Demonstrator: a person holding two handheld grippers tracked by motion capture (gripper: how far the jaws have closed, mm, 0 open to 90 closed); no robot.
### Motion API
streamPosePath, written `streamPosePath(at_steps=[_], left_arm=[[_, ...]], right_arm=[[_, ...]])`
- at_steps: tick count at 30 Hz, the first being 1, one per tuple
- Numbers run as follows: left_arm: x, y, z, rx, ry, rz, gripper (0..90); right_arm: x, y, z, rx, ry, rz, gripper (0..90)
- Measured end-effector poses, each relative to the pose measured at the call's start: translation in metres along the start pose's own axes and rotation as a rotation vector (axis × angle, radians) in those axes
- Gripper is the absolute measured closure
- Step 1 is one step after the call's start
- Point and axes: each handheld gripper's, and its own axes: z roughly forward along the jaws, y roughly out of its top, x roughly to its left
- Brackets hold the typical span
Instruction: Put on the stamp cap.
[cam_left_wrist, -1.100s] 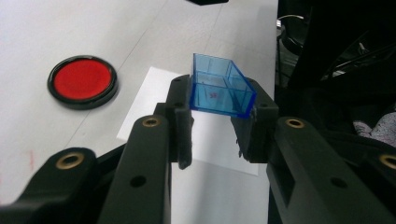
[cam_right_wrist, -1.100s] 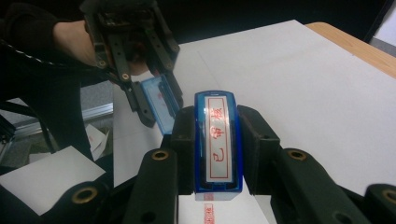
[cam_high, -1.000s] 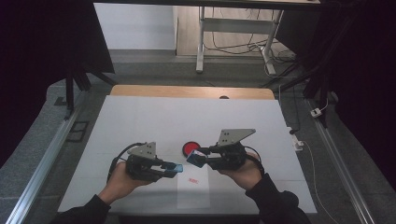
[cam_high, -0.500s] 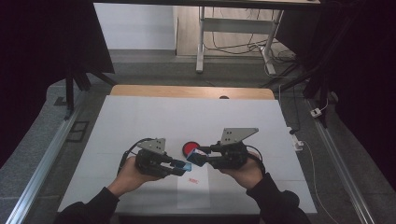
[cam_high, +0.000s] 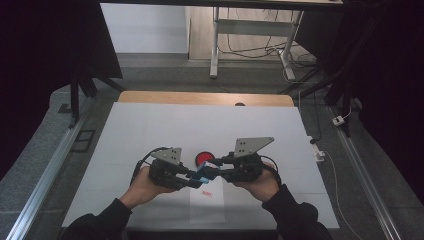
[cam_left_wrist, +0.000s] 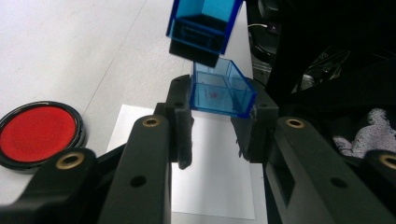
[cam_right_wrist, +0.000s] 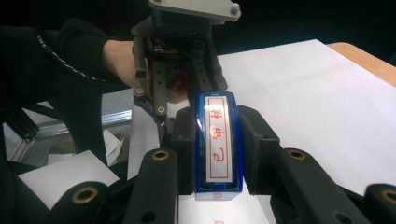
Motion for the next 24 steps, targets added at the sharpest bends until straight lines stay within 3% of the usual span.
streamPosePath(at_steps=[8,24], left_arm=[[0.0004,-0.0005,0.0007,-0.002,-0.015,0.002,68.9],[-0.0003,-0.0015,0.0001,-0.001,-0.040,0.053,69.1]], right_arm=[[0.0031,0.0014,0.0043,-0.001,0.045,-0.023,69.8],[0.0040,0.0013,0.0064,-0.010,0.099,-0.036,69.9]])
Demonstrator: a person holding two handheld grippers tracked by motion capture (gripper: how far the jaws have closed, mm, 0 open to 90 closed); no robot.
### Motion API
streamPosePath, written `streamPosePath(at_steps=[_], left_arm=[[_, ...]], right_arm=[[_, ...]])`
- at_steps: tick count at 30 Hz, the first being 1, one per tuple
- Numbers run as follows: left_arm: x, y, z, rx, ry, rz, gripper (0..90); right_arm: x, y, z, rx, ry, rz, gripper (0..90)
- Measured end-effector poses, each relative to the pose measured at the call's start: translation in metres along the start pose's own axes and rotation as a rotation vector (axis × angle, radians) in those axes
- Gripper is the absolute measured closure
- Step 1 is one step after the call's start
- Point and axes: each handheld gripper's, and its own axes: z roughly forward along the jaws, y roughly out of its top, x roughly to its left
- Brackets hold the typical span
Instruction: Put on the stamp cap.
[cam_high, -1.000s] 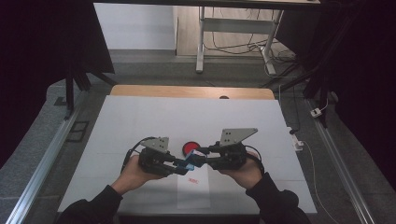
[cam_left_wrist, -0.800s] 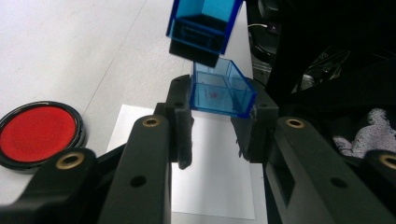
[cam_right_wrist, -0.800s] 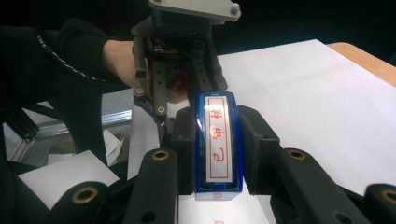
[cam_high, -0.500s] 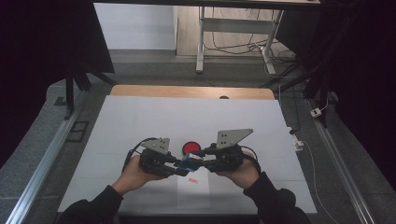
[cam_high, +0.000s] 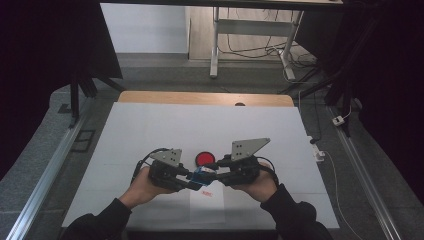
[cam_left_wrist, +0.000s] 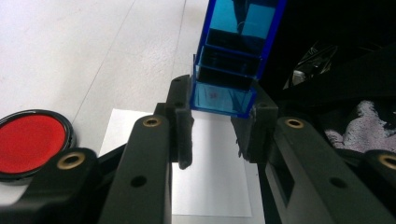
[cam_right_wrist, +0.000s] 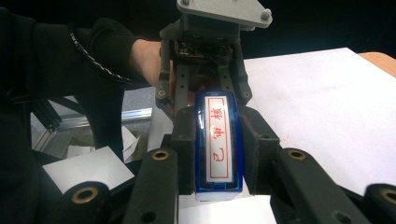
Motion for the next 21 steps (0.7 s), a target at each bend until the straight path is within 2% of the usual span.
streamPosePath(at_steps=[5,7,11,21], left_arm=[[-0.0005,0.0003,-0.0002,-0.004,-0.013,0.011,69.2],[-0.0004,0.0005,-0.0008,-0.026,-0.034,0.010,69.3],[-0.0005,0.0005,-0.0014,-0.027,-0.033,0.014,69.4],[-0.0012,0.0002,-0.0030,-0.065,-0.044,0.027,69.5]], right_arm=[[0.0004,-0.0001,0.0004,0.001,0.010,-0.009,69.8],[0.0012,-0.0001,0.0011,-0.002,0.016,-0.009,69.9],[0.0017,-0.0001,0.0014,-0.008,0.016,-0.014,69.9],[-0.0012,-0.0027,0.0001,-0.061,0.044,0.023,69.9]])
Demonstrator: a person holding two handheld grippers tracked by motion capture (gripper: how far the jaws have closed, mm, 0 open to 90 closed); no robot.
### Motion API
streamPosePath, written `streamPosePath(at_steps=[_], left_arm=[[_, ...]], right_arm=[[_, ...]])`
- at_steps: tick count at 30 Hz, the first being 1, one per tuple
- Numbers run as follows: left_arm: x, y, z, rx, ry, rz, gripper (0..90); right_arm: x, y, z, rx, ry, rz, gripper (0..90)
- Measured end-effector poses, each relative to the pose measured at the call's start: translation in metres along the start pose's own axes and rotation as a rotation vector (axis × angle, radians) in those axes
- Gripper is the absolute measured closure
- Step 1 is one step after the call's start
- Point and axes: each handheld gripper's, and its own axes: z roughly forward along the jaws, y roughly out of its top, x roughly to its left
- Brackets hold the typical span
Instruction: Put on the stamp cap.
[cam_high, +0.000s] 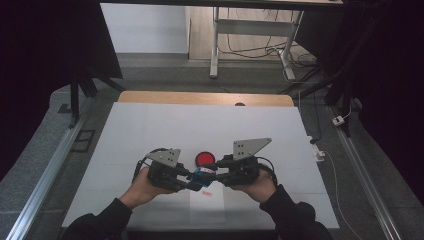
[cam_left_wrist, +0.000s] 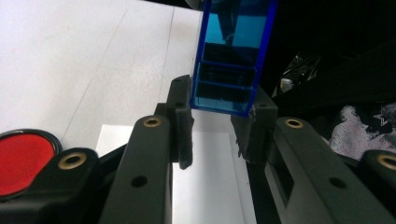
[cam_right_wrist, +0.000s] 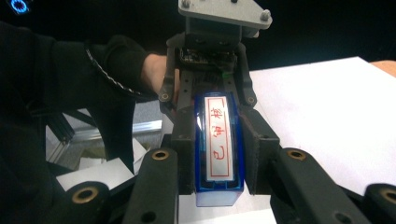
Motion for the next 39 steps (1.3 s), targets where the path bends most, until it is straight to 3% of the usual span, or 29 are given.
streamPosePath(at_steps=[7,14,18,21,30,39], left_arm=[[-0.001,0.001,-0.002,-0.032,-0.001,0.010,69.6],[0.000,0.000,-0.002,-0.019,0.008,0.006,69.2],[-0.002,0.002,-0.001,-0.011,0.054,0.007,65.8],[-0.003,0.000,0.001,0.015,0.084,-0.005,57.2],[-0.005,-0.005,-0.005,0.031,0.141,-0.057,48.6],[-0.009,-0.010,-0.009,0.062,0.195,-0.093,39.2]], right_arm=[[0.001,0.001,-0.001,-0.031,0.007,0.007,70.1],[0.000,0.000,0.000,-0.027,0.006,0.009,70.0],[0.002,0.002,-0.001,-0.011,-0.034,-0.012,70.0],[0.001,0.002,-0.001,-0.007,-0.046,-0.015,69.9],[0.004,0.002,-0.002,0.017,-0.101,-0.032,69.9],[0.005,0.003,-0.003,0.028,-0.122,-0.036,69.8]])
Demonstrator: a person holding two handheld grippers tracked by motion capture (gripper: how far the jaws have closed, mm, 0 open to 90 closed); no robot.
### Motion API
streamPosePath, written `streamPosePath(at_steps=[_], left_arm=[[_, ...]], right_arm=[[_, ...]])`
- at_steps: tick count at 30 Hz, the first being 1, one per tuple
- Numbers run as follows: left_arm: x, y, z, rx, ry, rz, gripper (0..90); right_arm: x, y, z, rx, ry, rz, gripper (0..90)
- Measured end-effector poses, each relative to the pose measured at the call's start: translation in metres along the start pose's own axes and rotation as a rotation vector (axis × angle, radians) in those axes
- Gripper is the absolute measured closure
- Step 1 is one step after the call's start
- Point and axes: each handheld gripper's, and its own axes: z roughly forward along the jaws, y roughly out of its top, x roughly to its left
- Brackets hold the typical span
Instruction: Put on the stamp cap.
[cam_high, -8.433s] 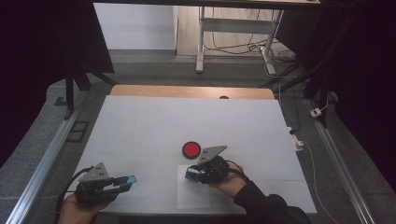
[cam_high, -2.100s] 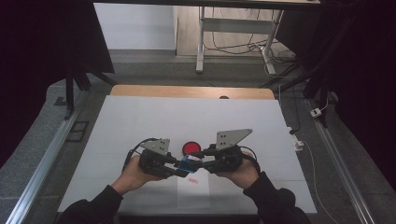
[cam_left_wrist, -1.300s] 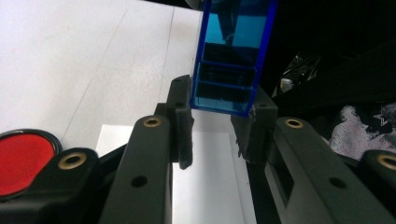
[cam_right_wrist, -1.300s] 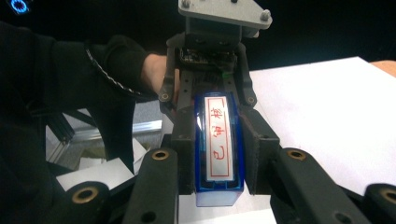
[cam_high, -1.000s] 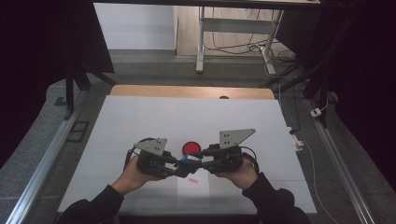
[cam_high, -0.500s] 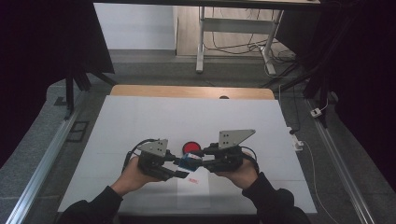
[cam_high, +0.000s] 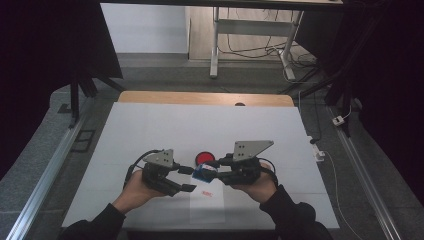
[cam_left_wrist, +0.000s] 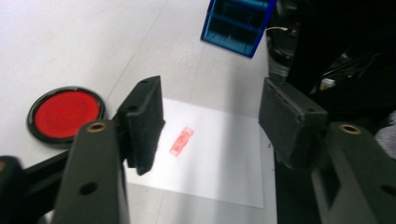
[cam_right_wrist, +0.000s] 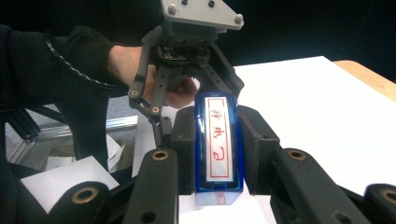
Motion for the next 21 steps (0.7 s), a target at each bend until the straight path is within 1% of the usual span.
streamPosePath(at_steps=[2,4,8,13,18,21], left_arm=[[-0.001,-0.001,-0.001,0.002,0.008,-0.004,37.2],[-0.003,-0.001,-0.002,0.017,0.029,-0.005,35.2],[-0.004,-0.002,-0.004,0.032,0.053,-0.010,31.2],[-0.007,-0.005,-0.008,0.044,0.086,-0.038,25.9],[-0.011,-0.013,-0.016,0.040,0.117,-0.068,21.8],[-0.014,-0.018,-0.022,0.033,0.130,-0.087,19.1]], right_arm=[[0.000,0.000,0.000,0.001,-0.006,0.000,69.7],[0.000,0.000,-0.001,0.001,-0.011,0.002,69.8],[0.000,0.000,-0.002,0.006,-0.020,0.004,69.7],[0.000,-0.001,-0.003,0.015,-0.036,0.008,69.7],[-0.002,-0.002,-0.005,0.020,-0.052,0.018,69.6],[-0.002,-0.002,-0.005,0.022,-0.060,0.025,69.5]])
